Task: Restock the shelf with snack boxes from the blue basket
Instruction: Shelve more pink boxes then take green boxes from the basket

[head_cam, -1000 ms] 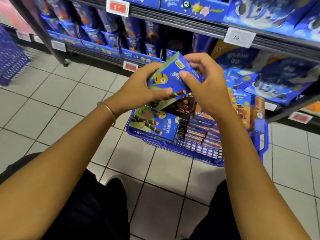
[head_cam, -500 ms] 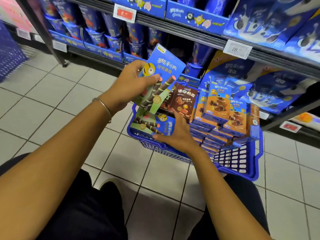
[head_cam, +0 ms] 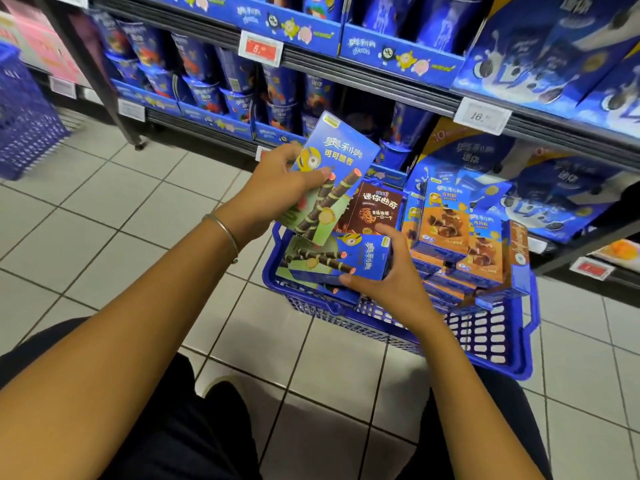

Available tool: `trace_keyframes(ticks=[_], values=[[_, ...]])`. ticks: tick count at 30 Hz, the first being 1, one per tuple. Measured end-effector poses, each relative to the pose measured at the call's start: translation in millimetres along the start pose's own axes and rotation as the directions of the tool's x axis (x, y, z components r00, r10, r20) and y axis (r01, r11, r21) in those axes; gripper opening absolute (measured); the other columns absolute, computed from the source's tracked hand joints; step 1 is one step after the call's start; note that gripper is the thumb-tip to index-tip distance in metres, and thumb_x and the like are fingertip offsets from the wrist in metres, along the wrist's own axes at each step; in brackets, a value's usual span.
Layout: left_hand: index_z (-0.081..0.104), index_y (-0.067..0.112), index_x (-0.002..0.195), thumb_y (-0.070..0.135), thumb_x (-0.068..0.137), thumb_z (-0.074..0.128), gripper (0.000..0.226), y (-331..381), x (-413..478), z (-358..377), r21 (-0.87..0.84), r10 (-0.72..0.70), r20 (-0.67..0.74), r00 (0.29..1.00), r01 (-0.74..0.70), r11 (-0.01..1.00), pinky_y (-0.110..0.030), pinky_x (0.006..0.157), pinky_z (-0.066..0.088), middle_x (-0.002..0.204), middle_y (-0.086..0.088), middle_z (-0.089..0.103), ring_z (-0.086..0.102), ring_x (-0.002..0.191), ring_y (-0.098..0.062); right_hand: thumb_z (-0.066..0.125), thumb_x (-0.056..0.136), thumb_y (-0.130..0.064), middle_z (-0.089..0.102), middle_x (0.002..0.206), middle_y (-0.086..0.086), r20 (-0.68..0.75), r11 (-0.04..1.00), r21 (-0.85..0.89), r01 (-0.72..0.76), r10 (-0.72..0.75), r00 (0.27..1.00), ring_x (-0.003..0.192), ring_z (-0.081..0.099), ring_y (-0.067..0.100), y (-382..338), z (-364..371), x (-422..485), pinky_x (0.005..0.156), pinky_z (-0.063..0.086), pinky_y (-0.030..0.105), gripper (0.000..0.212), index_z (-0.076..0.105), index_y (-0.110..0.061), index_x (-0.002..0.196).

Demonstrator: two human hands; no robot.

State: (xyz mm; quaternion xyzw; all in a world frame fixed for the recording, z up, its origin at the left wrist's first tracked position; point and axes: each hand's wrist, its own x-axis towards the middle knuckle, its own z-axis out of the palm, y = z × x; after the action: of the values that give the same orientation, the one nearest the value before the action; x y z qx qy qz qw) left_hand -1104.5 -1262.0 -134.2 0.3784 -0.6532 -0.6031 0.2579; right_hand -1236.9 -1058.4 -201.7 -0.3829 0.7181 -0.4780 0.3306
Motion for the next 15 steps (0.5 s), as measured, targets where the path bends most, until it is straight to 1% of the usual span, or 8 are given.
trace_keyframes(ticks=[2,3,5,8,10,12,14,15], values=[[0.068,0.015,0.108,0.022,0.092,0.082,0.022,-1,2,0,0.014,-0.017,-0.019,1.000,0.017,1.000,-0.017,0.057,0.056,0.079,0.016,0.078,0.075,0.069,-0.001,0.087,0.075,-0.013,0.052,0.139,-0.008,-0.005,0.995,0.100,0.011,-0.010,1.000,0.118,0.063,0.009,0,-8,-2,0.085,0.059,0.028,0.084,0.041,-0.040,0.140],[0.068,0.015,0.108,0.022,0.092,0.082,0.023,-2,3,0,0.018,-0.022,-0.027,0.999,0.023,1.000,-0.017,0.057,0.056,0.077,0.017,0.078,0.075,0.069,-0.001,0.081,0.080,-0.004,0.056,0.137,-0.009,-0.016,0.987,0.160,0.007,-0.005,1.000,0.116,0.065,0.010,0,-11,-3,0.081,0.060,0.028,0.081,0.042,-0.040,0.141],[0.067,0.013,0.110,0.021,0.092,0.081,0.024,-2,4,0,0.029,-0.026,-0.043,0.999,0.027,0.999,-0.020,0.057,0.058,0.080,0.014,0.078,0.076,0.071,-0.004,0.073,0.086,0.004,0.065,0.126,-0.005,-0.039,0.977,0.214,-0.001,0.010,0.999,0.109,0.070,0.016,0,-14,-4,0.079,0.061,0.035,0.077,0.043,-0.039,0.141],[0.065,0.012,0.109,0.022,0.094,0.080,0.023,-3,6,1,0.091,0.011,-0.052,0.999,-0.006,0.996,-0.030,0.064,0.063,0.096,0.005,0.078,0.076,0.077,-0.010,0.078,0.083,-0.001,0.074,0.113,0.001,-0.073,0.973,0.232,0.002,0.015,0.997,0.103,0.073,0.021,-3,-16,-6,0.082,0.062,0.048,0.070,0.045,-0.033,0.136],[0.064,0.013,0.109,0.023,0.095,0.079,0.022,-3,6,2,0.093,0.029,-0.058,0.998,-0.024,0.995,-0.024,0.062,0.062,0.099,0.005,0.076,0.075,0.075,-0.003,0.083,0.079,-0.008,0.075,0.113,0.006,-0.097,0.952,0.307,0.005,0.027,0.995,0.101,0.074,0.027,-14,-19,-6,0.080,0.061,0.054,0.060,0.052,-0.028,0.126],[0.064,0.010,0.112,0.025,0.097,0.076,0.025,-5,5,3,0.068,0.022,-0.056,0.998,-0.018,0.998,-0.021,0.058,0.058,0.094,0.006,0.076,0.074,0.071,-0.002,0.080,0.076,-0.013,0.073,0.112,0.014,-0.118,0.906,0.423,0.031,0.021,0.993,0.094,0.074,0.032,-29,-22,-4,0.077,0.060,0.052,0.045,0.058,-0.020,0.114],[0.064,0.014,0.104,0.035,0.101,0.069,0.022,-3,2,7,0.059,0.004,-0.060,0.998,0.000,0.998,-0.020,0.054,0.053,0.082,0.011,0.075,0.070,0.063,0.001,0.073,0.079,-0.010,0.073,0.105,0.015,-0.129,0.822,0.565,0.065,0.010,0.992,0.089,0.072,0.033,-45,-25,-1,0.076,0.057,0.044,0.032,0.060,-0.012,0.109],[0.065,0.018,0.098,0.043,0.104,0.063,0.025,0,-2,10,0.056,-0.004,-0.056,0.998,0.007,0.998,-0.019,0.056,0.052,0.079,0.014,0.074,0.069,0.061,0.004,0.070,0.081,-0.008,0.071,0.102,0.015,-0.143,0.781,0.620,0.082,0.009,0.990,0.089,0.067,0.035,-53,-25,2,0.079,0.054,0.043,0.031,0.059,-0.007,0.110]])
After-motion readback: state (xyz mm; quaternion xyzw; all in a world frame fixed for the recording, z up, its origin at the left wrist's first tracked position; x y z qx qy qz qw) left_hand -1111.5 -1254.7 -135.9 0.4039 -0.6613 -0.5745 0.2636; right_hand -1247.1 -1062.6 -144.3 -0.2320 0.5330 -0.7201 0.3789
